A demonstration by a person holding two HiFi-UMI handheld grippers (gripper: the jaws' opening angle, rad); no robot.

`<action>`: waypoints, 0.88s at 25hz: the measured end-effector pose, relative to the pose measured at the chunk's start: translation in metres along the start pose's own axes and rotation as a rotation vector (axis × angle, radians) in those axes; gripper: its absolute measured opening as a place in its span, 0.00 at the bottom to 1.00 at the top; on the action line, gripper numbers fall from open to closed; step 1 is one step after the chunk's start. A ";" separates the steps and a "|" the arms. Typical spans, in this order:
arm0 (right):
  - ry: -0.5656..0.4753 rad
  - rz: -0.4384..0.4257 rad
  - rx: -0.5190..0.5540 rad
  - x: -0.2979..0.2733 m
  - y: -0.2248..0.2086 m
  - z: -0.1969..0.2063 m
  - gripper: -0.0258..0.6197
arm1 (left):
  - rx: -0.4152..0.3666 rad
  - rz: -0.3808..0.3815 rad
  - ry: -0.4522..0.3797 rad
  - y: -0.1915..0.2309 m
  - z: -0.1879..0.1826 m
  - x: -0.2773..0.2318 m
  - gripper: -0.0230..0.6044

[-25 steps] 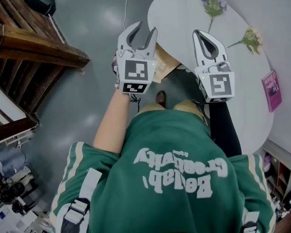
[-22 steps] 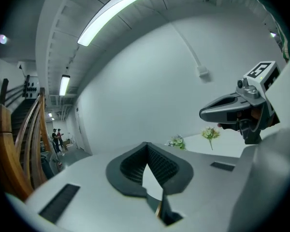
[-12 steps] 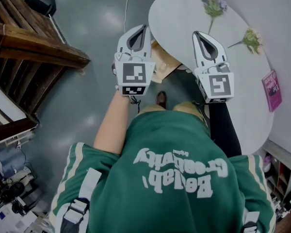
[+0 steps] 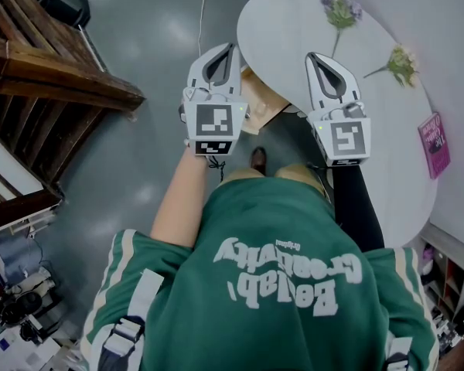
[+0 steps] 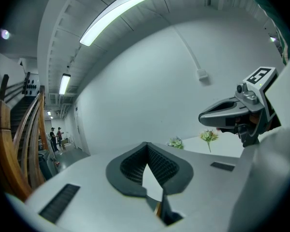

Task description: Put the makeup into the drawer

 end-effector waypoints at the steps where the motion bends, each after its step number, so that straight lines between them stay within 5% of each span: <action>1: 0.004 0.002 0.006 0.000 0.000 0.001 0.05 | -0.001 0.001 0.002 0.000 0.000 0.000 0.06; 22: 0.012 -0.010 -0.012 -0.003 -0.004 0.005 0.05 | -0.015 -0.018 0.011 -0.001 0.002 -0.002 0.06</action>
Point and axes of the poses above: the fingertips, and each gripper's own axes: x backward along the fingers, y to its left, z out of its underside, the point moved 1 cm from there along x, backward along the fingers, and after that the axes turned 13 degrees about -x, right-handed, at the moved point
